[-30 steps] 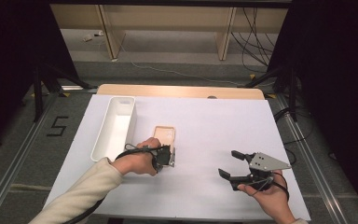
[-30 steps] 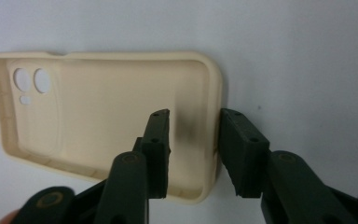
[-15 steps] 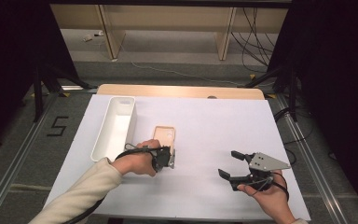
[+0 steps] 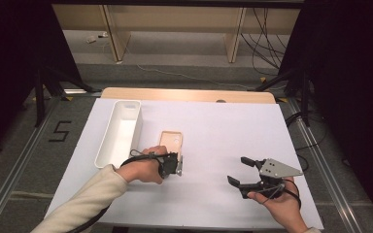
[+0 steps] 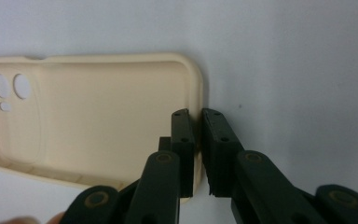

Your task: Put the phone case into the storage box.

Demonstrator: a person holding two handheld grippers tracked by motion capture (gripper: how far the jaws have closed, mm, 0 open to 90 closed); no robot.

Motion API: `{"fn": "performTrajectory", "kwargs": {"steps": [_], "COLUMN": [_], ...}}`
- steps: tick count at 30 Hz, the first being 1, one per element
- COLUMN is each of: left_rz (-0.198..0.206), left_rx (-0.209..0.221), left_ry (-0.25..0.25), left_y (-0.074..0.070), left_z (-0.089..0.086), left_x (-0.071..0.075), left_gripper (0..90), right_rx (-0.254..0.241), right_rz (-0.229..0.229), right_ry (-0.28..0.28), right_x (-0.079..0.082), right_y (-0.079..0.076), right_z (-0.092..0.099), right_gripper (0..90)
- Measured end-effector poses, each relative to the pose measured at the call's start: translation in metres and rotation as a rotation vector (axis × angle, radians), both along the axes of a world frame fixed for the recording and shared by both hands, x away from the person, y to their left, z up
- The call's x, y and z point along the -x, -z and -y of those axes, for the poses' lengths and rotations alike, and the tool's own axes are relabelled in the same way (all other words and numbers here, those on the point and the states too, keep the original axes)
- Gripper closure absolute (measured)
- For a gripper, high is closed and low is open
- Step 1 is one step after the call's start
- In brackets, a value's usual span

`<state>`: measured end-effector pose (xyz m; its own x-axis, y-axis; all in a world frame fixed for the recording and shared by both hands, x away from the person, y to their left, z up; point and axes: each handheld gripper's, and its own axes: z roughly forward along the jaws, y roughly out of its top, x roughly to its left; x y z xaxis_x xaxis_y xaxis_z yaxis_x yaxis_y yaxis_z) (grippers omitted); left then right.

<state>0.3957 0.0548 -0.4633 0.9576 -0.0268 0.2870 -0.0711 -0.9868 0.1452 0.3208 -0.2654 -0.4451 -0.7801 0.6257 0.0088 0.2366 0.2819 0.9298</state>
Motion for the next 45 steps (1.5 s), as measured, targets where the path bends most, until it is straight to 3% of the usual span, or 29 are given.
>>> {"fn": "performTrajectory", "kwargs": {"steps": [2, 5, 7, 8, 10, 13, 17, 28, 32, 36, 40, 41, 45], "left_rz": [-0.001, -0.001, 0.0, 0.0, -0.001, -0.002, -0.002, 0.009, 0.037, 0.103, 0.136, 0.167, 0.193], "left_rx": [0.004, 0.004, 0.003, 0.003, 0.004, 0.004, 0.006, 0.016, 0.045, 0.089, 0.118, 0.154, 0.173], "left_ry": [-0.003, -0.008, -0.007, -0.005, -0.003, -0.002, -0.002, -0.002, -0.001, 0.006, 0.003, -0.004, -0.012], "left_y": [0.0, 0.0, 0.0, 0.0, 0.0, 0.0, 0.0, 0.0, -0.002, -0.017, -0.023, -0.027, -0.031], "left_z": [0.0, 0.0, 0.0, 0.0, 0.0, 0.0, -0.001, -0.002, -0.002, -0.002, 0.0, 0.001, 0.002], "left_x": [0.0, 0.0, 0.0, 0.0, 0.001, 0.001, 0.001, 0.003, 0.005, 0.009, 0.014, 0.018, 0.024], "left_gripper": [83.2, 83.4, 83.6, 83.7, 83.8, 84.0, 84.6, 86.4, 87.6, 87.7, 87.7, 87.8, 87.8], "right_rx": [0.004, -0.001, 0.002, 0.0, 0.002, 0.022, 0.002, 0.02, 0.003, 0.002, 0.001, 0.001, 0.001], "right_rz": [0.021, -0.001, 0.021, 0.0, 0.02, 0.012, 0.02, 0.01, 0.021, 0.018, 0.019, 0.021, 0.022], "right_ry": [0.007, -0.001, -0.002, -0.001, -0.002, 0.008, -0.002, 0.006, 0.005, 0.005, 0.007, 0.008, 0.009], "right_x": [-0.001, 0.0, -0.001, 0.0, -0.001, 0.0, -0.001, 0.0, -0.001, -0.001, -0.001, -0.001, -0.001], "right_y": [0.0, 0.0, 0.0, 0.0, 0.0, -0.001, 0.0, -0.001, 0.0, 0.0, 0.0, 0.0, 0.0], "right_z": [0.0, 0.0, 0.0, 0.0, 0.0, 0.001, 0.0, 0.001, 0.001, 0.001, 0.001, 0.001, 0.001], "right_gripper": [19.6, 19.5, 19.5, 19.6, 19.5, 19.6, 19.6, 19.6, 19.5, 19.5, 19.5, 19.6, 19.5]}}
